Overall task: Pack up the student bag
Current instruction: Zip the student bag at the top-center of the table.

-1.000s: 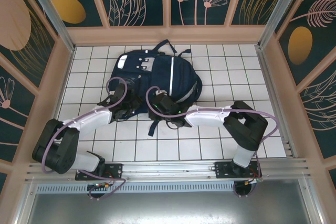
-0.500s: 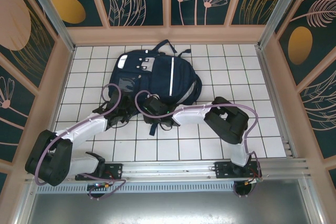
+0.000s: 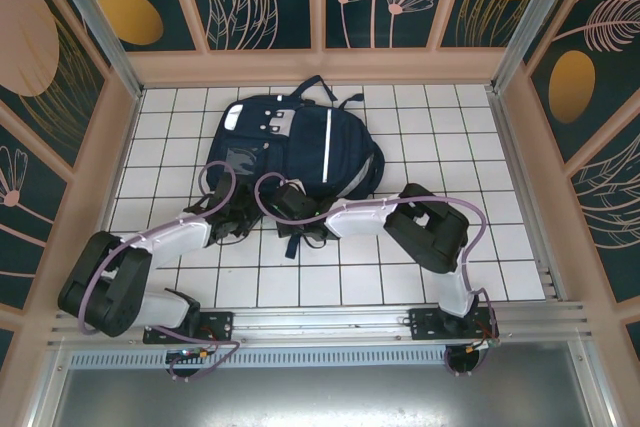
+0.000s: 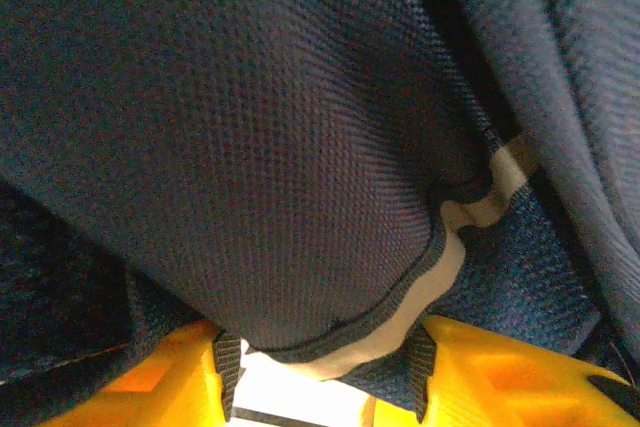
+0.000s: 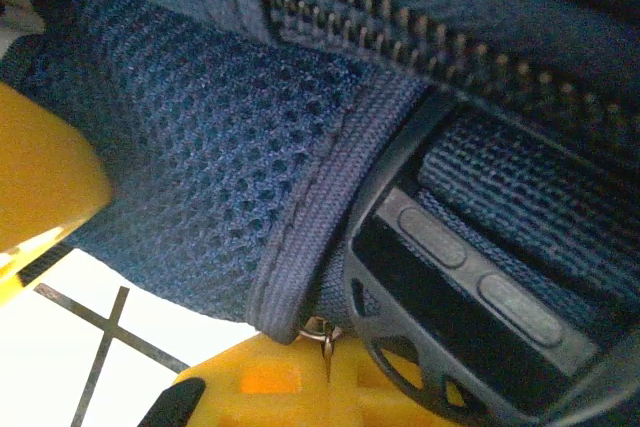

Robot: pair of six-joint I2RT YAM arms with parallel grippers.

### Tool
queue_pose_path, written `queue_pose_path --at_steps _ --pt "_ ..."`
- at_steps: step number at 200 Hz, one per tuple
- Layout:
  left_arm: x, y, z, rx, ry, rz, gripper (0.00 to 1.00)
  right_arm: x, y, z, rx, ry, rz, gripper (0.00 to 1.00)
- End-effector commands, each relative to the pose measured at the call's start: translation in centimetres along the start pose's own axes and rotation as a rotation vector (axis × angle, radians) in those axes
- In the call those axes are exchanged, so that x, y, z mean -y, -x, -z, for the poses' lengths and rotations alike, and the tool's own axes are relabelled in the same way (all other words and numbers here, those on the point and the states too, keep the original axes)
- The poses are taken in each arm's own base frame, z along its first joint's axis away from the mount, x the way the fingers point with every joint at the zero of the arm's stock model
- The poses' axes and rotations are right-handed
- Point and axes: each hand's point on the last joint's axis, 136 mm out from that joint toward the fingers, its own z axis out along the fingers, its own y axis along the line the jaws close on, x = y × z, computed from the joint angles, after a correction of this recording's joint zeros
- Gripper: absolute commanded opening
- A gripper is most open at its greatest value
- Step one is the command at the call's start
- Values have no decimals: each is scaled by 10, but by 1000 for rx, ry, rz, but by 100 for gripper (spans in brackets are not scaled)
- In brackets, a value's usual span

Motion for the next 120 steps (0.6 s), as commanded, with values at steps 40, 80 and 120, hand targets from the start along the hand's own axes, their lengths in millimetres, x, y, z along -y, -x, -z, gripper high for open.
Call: queue_pose_path --at_steps 40,80,120 --pt "-31 1 -27 4 146 27 1 -13 23 39 65 44 -3 0" --pt "-60 10 -22 65 269 32 0 14 18 50 61 -30 -14 0" --pt "-80 29 -12 112 335 45 0 66 8 64 59 -142 -42 0"
